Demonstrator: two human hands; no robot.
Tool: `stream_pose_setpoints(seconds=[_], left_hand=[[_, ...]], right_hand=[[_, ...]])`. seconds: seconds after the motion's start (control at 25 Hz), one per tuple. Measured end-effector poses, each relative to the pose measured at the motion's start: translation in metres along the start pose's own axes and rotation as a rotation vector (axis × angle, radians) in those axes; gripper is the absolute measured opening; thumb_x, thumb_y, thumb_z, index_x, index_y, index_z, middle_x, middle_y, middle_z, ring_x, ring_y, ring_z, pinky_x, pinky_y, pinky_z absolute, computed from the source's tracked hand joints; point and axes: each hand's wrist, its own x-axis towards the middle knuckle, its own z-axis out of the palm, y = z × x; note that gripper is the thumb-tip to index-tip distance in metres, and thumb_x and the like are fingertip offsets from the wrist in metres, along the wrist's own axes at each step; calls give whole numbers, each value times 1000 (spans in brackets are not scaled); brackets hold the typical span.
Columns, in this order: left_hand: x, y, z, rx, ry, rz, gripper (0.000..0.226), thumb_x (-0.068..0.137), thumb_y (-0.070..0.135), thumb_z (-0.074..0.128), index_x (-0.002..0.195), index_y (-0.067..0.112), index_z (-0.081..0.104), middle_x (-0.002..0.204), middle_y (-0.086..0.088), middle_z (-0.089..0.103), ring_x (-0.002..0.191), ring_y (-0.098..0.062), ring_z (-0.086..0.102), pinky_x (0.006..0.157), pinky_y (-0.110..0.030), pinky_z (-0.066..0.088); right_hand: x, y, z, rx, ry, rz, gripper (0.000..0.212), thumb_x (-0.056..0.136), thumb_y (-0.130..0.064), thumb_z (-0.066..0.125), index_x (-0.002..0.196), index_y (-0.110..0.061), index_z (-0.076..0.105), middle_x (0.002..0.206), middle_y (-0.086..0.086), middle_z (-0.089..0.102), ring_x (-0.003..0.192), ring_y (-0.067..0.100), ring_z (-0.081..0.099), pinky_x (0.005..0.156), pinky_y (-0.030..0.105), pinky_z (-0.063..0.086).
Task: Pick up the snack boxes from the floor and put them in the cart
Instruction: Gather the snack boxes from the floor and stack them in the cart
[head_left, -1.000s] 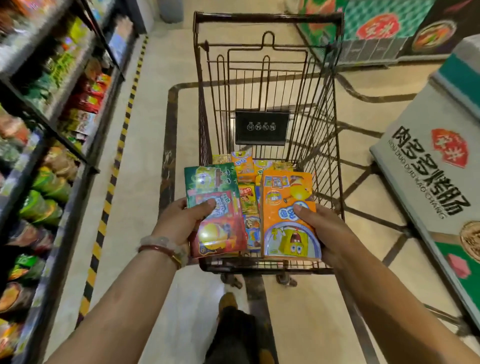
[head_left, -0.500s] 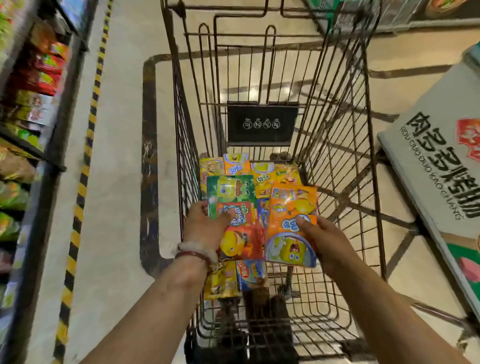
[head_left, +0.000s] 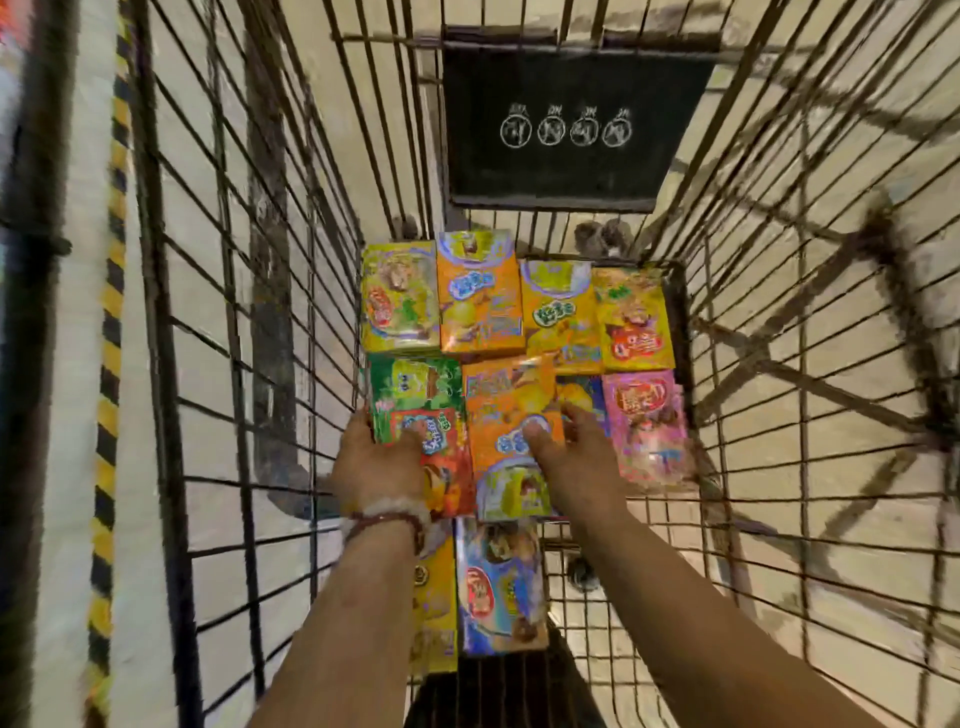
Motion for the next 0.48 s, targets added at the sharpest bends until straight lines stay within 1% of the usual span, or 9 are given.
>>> stream_pose_setpoints(seconds=[0.08,0.16,0.2,0.24,0.28,0.32,0.36,0.4,0.48], left_hand=[[4,-5,8,50,30,39,47,84,17,67,129,8,56,123,-16,61,111,-33,55,82,-31,36],[0,-10,12,138,90,289,49,83,11,63,130,0,53,123,-23,60,114,-38,53,91,-34,31],[-3,-17,18,206,122,425,47,81,11,60,126,-3,55,122,-26,59,115,-39,52,96,-36,30],[-5,-25,24,294,142,553,46,80,15,57,122,-4,57,121,-26,60,118,-38,49,101,-40,31],[-10,-27,28,372,117,616,45,81,19,53,120,-3,59,122,-25,60,120,-38,48,103,-43,34],[-15,-26,31,426,75,594,45,83,22,49,119,-2,60,124,-23,60,122,-39,49,102,-47,38],[-18,-23,34,462,44,552,45,85,23,44,119,-1,61,126,-22,59,122,-41,50,100,-52,40],[-18,-23,35,503,26,534,47,86,23,40,119,-1,61,126,-22,59,121,-43,51,98,-57,39],[-11,-25,34,558,-41,556,50,85,24,34,121,0,61,129,-22,57,123,-43,49,99,-59,34]], right_hand=[[8,4,10,-106,-52,-29,49,94,-29,57,137,-7,46,118,-3,53,112,13,49,78,13,32],[8,7,19,-240,-19,-79,63,95,-48,44,139,-3,43,135,13,52,125,28,47,97,28,32],[7,7,23,-332,10,-126,73,90,-55,34,137,1,45,135,20,51,126,36,46,102,37,32],[6,9,30,-420,53,-150,79,86,-55,29,134,4,46,134,25,51,126,41,46,104,44,34],[6,13,36,-498,106,-201,75,86,-49,31,134,6,45,136,27,48,127,44,45,105,49,36],[5,14,41,-557,162,-272,65,90,-40,37,138,5,41,141,27,43,131,44,41,106,51,35],[4,14,45,-601,179,-343,57,92,-28,43,142,0,36,146,24,38,135,42,37,107,49,31],[3,12,48,-659,194,-431,57,90,-18,44,144,-4,32,149,22,35,136,41,34,107,47,28],[5,13,56,-810,149,-633,56,87,-14,39,142,-8,32,148,18,37,137,38,34,112,44,24]])
